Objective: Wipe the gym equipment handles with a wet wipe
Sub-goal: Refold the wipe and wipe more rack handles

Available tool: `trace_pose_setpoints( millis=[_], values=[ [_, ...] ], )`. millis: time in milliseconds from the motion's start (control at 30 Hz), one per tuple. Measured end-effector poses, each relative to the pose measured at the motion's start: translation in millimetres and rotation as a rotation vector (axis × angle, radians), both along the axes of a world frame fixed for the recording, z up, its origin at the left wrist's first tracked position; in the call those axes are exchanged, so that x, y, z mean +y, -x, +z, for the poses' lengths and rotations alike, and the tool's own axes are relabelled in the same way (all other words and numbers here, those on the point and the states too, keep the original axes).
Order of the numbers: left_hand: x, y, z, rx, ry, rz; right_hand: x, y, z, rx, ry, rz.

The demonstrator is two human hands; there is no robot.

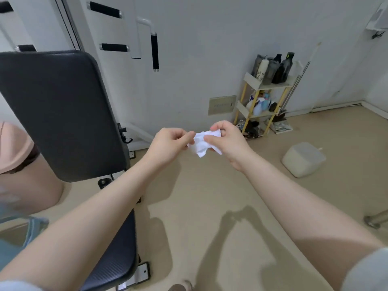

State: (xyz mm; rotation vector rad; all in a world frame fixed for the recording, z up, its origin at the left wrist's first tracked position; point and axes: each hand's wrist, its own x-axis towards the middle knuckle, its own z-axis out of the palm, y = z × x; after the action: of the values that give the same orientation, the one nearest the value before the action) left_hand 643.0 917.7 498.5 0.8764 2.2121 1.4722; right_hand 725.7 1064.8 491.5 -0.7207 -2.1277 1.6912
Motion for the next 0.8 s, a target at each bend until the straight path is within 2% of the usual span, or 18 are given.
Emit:
trace_pose_setpoints(
  millis=[67,167,233,367,500,600,700,800],
  values=[
    [18.0,17.7,-1.2,0.026,-0.01,0.054,19.9,23.6,-1.1,0.0,0.109,0.012],
    [44.7,56.3,-8.3,0.058,-0.02,0.136,53.3,61.4,-6.0,0.015,0.257,0.197],
    [64.0,87.2,-13.2,0.052,-0.059,0.157,76.9,95.0,-13.6,0.039,0.342,0.223],
    [104.5,163.2,-15.0,0.0,-0.127,0.187,120.7,183.8,-11.5,0.128,0.425,0.315],
    [148.5,256.4,-1.8,-0.055,-0.161,0.228,163.4,280.1,6.0,0.116,0.45,0.379],
    [178.3,319.6,7.2,-0.057,-0.138,0.21,195.8,344.2,15.7,0.146,0.45,0.315],
    [203.6,373.7,6.2,-0.078,-0.133,0.247,228.5,401.1,16.7,0.138,0.471,0.106],
    [229.8,430.3,3.3,-0.077,-0.152,0.327,263.7,460.4,13.6,0.107,0.325,0.005]
  ],
)
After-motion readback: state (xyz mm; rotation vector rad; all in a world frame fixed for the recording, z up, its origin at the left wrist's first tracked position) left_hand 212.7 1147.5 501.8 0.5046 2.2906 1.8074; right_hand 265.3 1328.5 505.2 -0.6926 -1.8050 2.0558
